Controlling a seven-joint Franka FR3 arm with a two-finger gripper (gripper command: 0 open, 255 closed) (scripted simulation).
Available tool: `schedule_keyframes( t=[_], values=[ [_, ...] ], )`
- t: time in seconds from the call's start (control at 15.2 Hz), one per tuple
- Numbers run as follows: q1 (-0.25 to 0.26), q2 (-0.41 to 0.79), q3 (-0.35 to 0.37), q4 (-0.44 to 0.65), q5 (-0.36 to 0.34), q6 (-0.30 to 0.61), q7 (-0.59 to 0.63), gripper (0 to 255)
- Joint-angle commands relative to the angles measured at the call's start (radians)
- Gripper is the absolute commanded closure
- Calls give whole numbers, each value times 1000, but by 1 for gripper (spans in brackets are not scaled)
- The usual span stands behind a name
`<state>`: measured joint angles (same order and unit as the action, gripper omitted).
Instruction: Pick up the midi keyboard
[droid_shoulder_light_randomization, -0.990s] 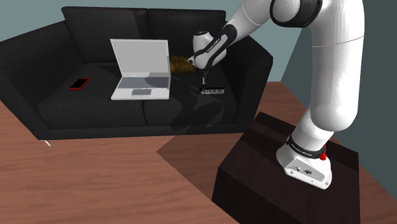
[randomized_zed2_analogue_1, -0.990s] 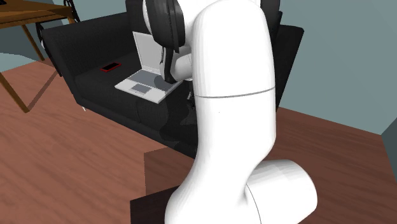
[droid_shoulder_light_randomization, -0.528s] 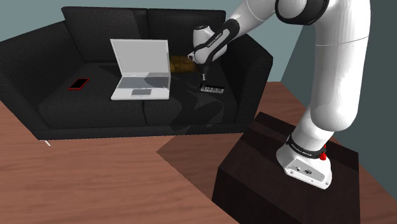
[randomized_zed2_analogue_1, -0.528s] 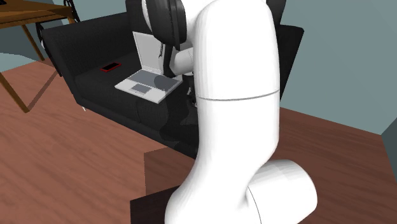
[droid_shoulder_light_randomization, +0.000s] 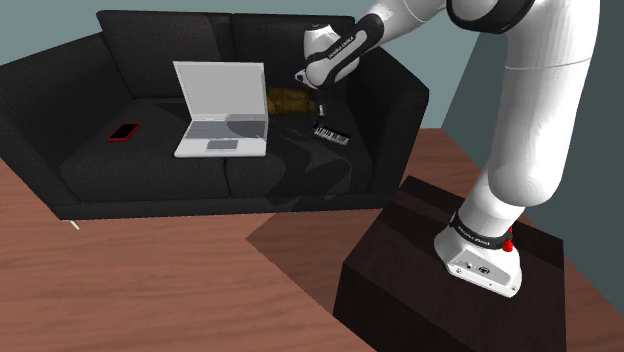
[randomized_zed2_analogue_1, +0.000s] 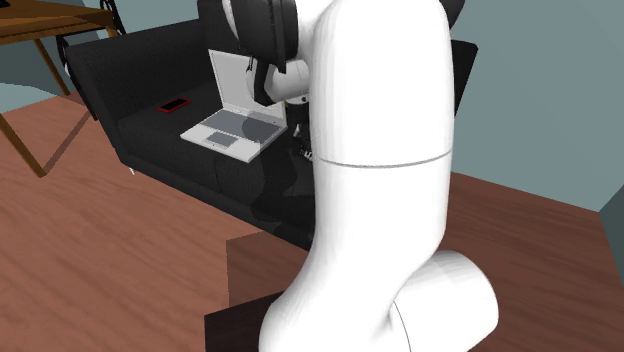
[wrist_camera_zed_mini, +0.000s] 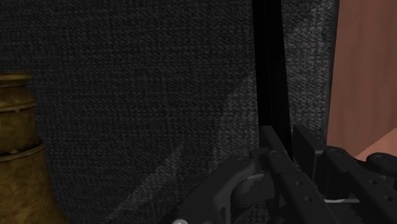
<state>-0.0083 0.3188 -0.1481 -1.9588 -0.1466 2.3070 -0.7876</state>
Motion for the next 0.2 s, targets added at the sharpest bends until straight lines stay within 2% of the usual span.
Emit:
schedule_keyframes(
  t=[0.0,0.13],
  values=[
    [0,-12,0,12,1,-23,-4,255],
    [0,-13,0,12,1,-25,-5,255]
  ],
)
